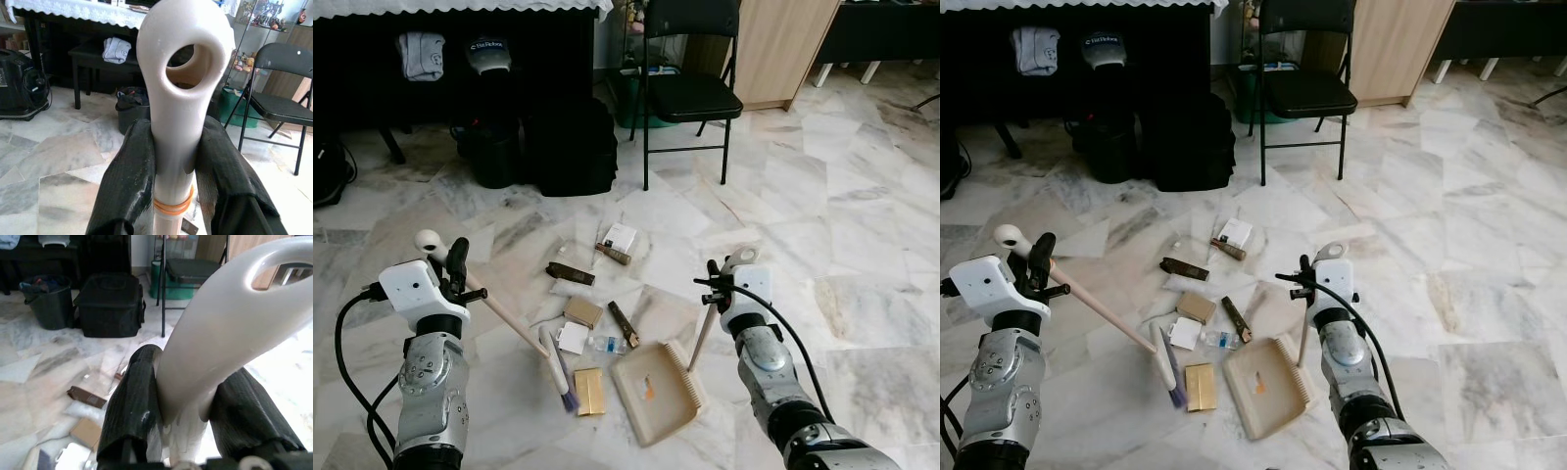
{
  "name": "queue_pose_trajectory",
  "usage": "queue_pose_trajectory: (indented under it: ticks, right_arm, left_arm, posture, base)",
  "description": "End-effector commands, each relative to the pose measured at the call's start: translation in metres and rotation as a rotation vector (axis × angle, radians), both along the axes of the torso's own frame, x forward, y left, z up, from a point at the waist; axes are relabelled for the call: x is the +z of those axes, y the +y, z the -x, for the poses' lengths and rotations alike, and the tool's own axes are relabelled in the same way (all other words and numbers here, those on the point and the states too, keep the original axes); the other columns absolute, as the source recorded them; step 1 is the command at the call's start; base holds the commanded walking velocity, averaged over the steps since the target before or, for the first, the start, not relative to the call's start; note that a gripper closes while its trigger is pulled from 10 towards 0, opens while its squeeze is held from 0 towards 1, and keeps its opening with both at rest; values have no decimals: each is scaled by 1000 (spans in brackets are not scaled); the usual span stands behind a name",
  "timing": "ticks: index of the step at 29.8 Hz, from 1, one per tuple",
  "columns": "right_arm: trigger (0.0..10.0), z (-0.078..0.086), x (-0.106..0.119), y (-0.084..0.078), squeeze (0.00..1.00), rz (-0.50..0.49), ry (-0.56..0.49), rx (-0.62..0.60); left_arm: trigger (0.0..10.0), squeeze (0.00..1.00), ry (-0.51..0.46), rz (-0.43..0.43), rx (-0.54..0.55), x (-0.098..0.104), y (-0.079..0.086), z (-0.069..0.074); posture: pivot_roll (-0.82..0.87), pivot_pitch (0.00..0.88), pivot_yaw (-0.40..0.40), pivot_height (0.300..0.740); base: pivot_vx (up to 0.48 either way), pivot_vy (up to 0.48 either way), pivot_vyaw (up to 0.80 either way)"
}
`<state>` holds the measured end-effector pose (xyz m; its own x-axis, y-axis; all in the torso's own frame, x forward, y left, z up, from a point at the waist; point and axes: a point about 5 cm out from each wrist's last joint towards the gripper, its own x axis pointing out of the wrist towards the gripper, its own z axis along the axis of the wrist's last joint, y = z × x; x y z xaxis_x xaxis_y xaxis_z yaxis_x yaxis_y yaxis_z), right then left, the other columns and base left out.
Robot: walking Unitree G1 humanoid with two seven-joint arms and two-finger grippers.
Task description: Sweep floor
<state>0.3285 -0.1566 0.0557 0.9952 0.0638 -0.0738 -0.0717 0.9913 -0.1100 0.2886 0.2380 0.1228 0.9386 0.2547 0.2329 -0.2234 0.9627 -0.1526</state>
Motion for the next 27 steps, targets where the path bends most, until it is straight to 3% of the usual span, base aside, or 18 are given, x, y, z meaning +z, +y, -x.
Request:
queue_pose_trajectory:
  ticks: [1,9,23,25,27]
  right_arm:
    - [10000,2,-3,-7,0,11,13,-25]
    - [10000,9,-12,-12,0,34,51,-32]
    - [10000,17,-23,-12,0,58,89,-51]
    - [10000,17,-24,-12,0,59,90,-50]
    - [10000,17,-23,-10,0,58,87,-46]
  left_arm:
    - [10000,0,-24,3,4,1,0,3]
    - [10000,0,3,8,21,-8,5,8]
    - [10000,0,132,7,70,-42,18,23]
    - [10000,0,150,14,55,-46,17,24]
    - [10000,0,196,30,-29,-53,11,25]
  posture:
    - [-6,99,-73,740]
    - [-3,103,-73,740]
    - [-2,106,-71,740]
    - [-1,106,-73,740]
    - [-1,106,-74,740]
  base:
    - [0,0,0]
    - [0,0,0]
    - [0,0,0]
    - [0,0,0]
    - [0,0,0]
